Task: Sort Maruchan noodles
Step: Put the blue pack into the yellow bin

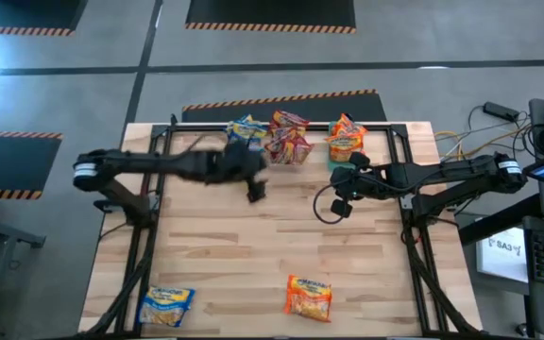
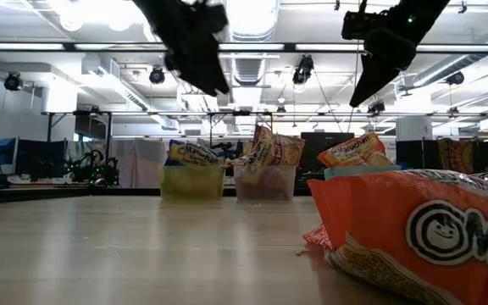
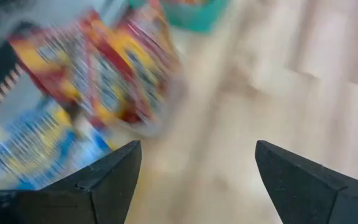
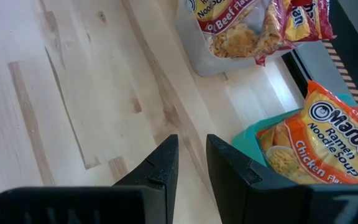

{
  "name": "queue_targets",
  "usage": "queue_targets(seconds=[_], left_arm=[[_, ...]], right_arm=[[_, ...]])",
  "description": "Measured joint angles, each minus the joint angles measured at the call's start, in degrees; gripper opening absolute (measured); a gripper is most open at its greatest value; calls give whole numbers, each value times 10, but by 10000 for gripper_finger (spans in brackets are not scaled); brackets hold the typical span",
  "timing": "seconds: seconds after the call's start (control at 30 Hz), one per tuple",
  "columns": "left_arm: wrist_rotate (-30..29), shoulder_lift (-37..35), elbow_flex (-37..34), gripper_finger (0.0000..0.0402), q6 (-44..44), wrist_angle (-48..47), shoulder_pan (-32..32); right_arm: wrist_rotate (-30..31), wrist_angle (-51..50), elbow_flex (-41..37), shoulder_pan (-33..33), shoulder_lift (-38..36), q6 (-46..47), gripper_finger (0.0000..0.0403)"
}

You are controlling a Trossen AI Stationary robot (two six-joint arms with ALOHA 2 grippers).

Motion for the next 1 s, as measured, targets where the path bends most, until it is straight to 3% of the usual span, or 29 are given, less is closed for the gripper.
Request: queue_targets(seconds=[0.2,0.43,0.6,1.0], left_arm=[[-17,-35,-25,296,-208,-93,-147],[7,-22,-27,296,-482,-194,-294],[28,-11,-27,296,-677,-215,-388],[142,46,-23,296,-940,-224,-547]], right_arm=[[0,0,0,0,0,0,73],[0,0,0,0,0,0,73],[0,0,0,0,0,0,73],[0,0,0,0,0,0,73]])
